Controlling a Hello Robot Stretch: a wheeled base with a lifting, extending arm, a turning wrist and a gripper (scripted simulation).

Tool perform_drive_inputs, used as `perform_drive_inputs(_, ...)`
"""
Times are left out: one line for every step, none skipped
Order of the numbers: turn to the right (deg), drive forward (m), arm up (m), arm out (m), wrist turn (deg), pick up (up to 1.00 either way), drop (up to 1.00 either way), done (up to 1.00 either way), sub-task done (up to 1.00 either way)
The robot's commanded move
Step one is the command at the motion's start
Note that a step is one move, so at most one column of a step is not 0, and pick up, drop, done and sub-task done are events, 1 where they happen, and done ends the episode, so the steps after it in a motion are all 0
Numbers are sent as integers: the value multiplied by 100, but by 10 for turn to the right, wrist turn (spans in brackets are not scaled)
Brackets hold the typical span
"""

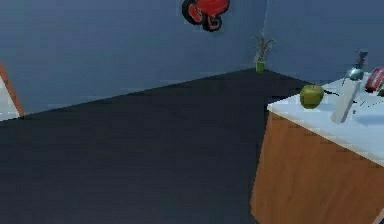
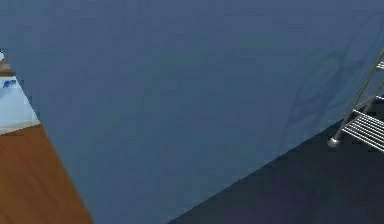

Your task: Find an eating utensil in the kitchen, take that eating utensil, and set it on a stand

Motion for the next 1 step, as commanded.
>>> perform_drive_inputs(0,10,0,0,0,0,0,0,0)
